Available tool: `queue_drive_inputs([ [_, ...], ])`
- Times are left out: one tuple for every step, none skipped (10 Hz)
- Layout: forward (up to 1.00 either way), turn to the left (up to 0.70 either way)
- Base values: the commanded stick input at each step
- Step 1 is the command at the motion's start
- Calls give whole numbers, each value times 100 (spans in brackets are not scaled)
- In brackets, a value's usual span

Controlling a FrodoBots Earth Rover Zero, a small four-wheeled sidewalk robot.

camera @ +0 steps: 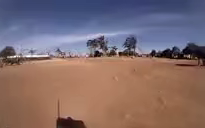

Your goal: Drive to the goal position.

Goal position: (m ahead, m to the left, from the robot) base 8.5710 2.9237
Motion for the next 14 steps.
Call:
queue_drive_inputs([
  [70, 0],
  [70, 0],
  [70, 2],
  [70, 3],
  [70, 35],
  [70, 35],
  [70, 2],
  [70, 2],
  [70, 2],
  [70, 1],
  [70, 2],
  [70, 0],
  [70, 0],
  [70, 0],
])
